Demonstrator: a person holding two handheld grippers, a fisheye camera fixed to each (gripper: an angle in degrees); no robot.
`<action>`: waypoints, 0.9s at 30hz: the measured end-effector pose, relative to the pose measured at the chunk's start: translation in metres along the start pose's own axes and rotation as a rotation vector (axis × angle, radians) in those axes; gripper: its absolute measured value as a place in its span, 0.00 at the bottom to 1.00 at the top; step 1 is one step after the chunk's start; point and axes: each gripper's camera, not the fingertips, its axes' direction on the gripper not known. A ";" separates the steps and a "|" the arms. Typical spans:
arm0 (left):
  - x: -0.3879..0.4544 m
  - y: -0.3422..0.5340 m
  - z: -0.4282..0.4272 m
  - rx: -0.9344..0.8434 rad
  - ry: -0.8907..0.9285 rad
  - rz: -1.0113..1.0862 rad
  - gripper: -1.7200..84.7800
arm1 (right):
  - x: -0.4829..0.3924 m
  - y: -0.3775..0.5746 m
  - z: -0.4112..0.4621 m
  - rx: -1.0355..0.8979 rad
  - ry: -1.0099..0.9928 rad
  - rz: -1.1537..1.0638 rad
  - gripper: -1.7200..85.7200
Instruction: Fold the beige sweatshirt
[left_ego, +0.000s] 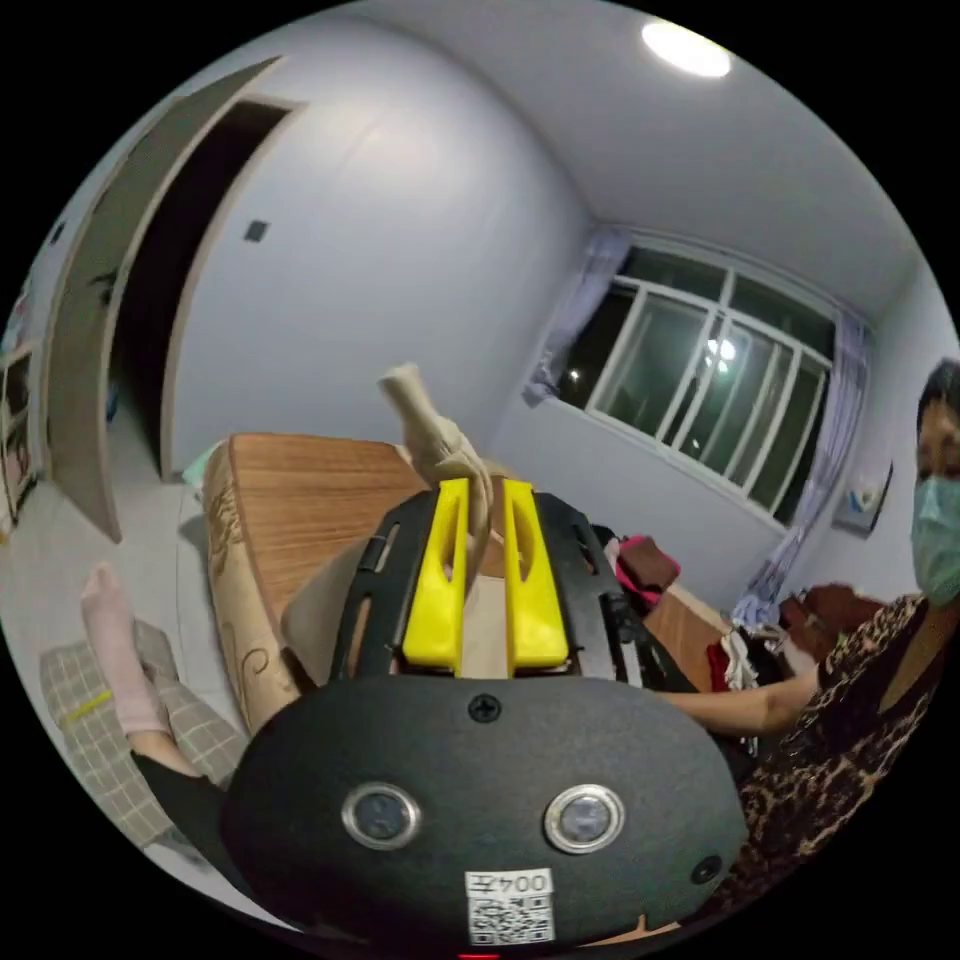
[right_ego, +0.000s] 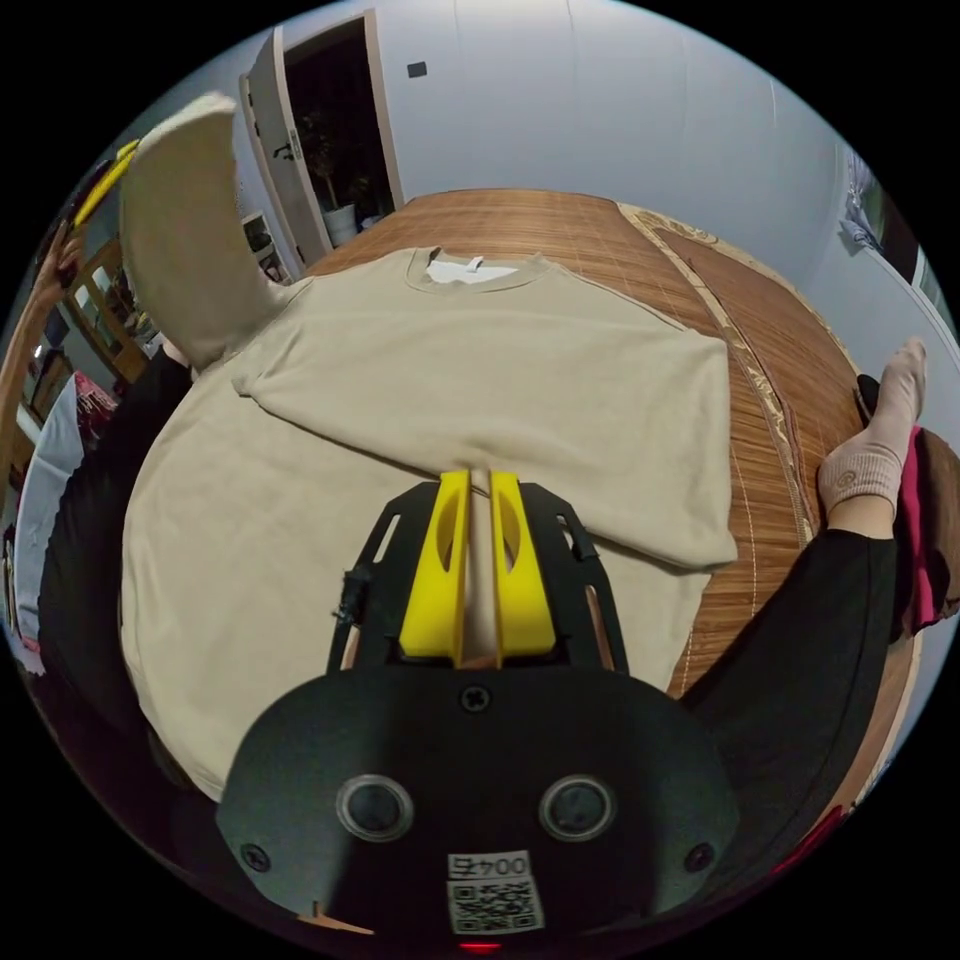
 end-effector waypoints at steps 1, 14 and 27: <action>0.038 0.010 0.018 -0.006 -0.017 0.057 0.11 | 0.004 -0.005 -0.007 0.001 -0.010 0.009 0.08; 0.058 0.287 0.168 -0.632 -0.510 0.199 0.16 | 0.104 -0.062 -0.085 0.001 -0.343 0.277 0.06; 0.041 0.371 0.271 -0.739 -0.584 0.315 0.16 | 0.244 -0.120 -0.141 0.236 -0.773 0.738 0.14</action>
